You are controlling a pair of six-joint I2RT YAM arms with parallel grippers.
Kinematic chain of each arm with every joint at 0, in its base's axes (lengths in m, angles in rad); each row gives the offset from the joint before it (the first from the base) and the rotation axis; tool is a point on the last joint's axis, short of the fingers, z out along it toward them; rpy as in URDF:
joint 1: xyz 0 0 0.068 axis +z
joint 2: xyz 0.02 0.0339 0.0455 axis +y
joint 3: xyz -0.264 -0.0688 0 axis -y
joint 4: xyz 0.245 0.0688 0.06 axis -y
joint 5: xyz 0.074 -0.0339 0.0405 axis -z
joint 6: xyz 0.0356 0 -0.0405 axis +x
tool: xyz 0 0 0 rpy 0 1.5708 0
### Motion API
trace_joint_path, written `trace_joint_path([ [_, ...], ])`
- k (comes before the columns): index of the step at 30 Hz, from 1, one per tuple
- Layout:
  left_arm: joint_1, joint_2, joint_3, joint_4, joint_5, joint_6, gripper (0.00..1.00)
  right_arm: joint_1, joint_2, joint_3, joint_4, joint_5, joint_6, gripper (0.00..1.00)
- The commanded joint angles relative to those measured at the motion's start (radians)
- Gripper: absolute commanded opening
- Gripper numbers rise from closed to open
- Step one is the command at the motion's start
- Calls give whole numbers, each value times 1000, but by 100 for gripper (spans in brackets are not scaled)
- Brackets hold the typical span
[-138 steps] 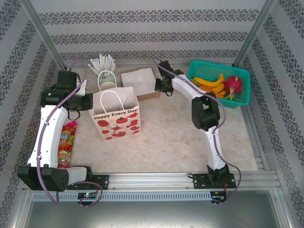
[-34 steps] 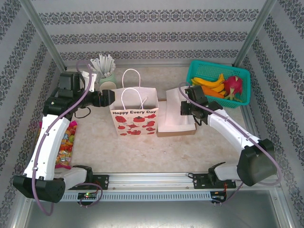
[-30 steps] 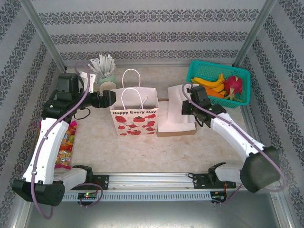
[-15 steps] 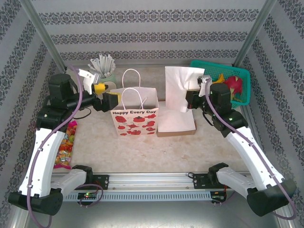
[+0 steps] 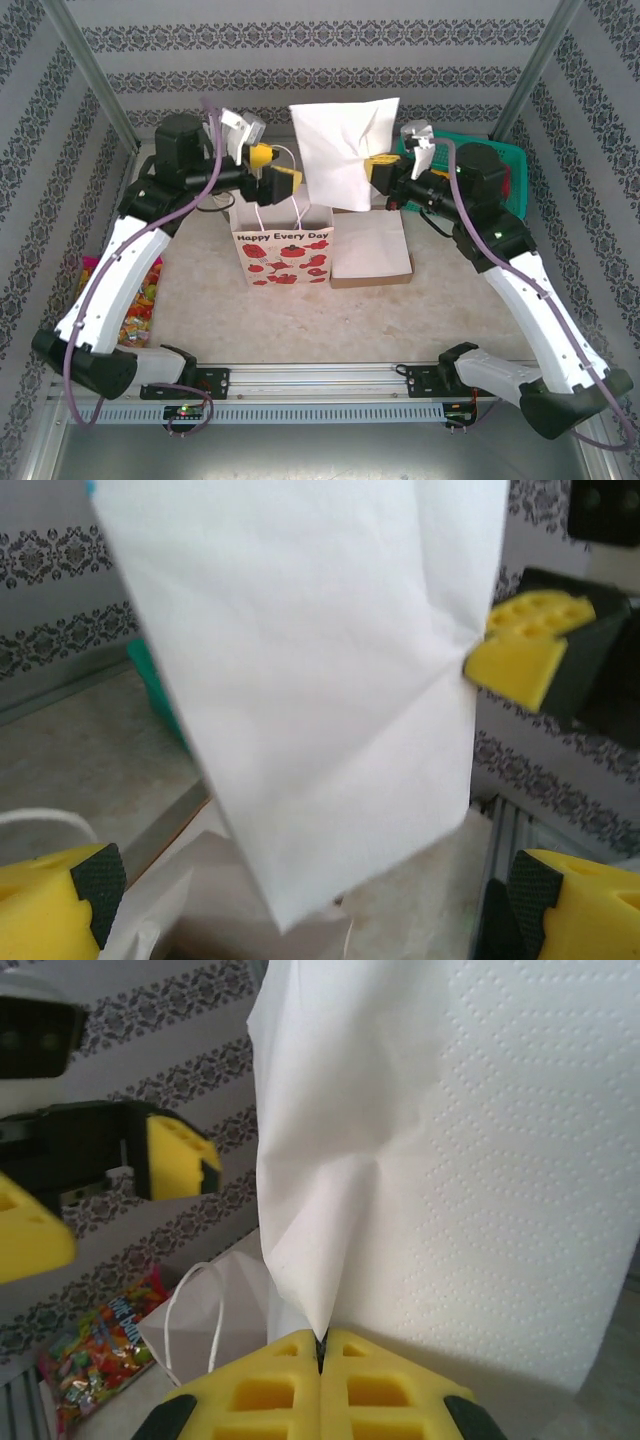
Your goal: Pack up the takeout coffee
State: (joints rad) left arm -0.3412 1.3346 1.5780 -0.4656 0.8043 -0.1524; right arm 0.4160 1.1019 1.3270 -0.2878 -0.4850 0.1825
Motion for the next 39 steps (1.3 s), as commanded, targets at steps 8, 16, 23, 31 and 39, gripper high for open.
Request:
trace_joint_path([
  [8,-105,69,158,12,-146,-215,100,133,110,90,77,-49,-121,0],
  [16,-43,85,227,-134,-173,-163,100,145,123,95,94,19,-115,0],
  [23,-41,-130,80,-196,-384,-220,100,222,133,103,89,439,-194,0],
  [31,-41,-161,14,-170,-204,-343,100,323,212,160,85,476,-329,0],
  [39,-59,40,248,-274,-311,-338,100,443,256,198,57,444,-488,0],
])
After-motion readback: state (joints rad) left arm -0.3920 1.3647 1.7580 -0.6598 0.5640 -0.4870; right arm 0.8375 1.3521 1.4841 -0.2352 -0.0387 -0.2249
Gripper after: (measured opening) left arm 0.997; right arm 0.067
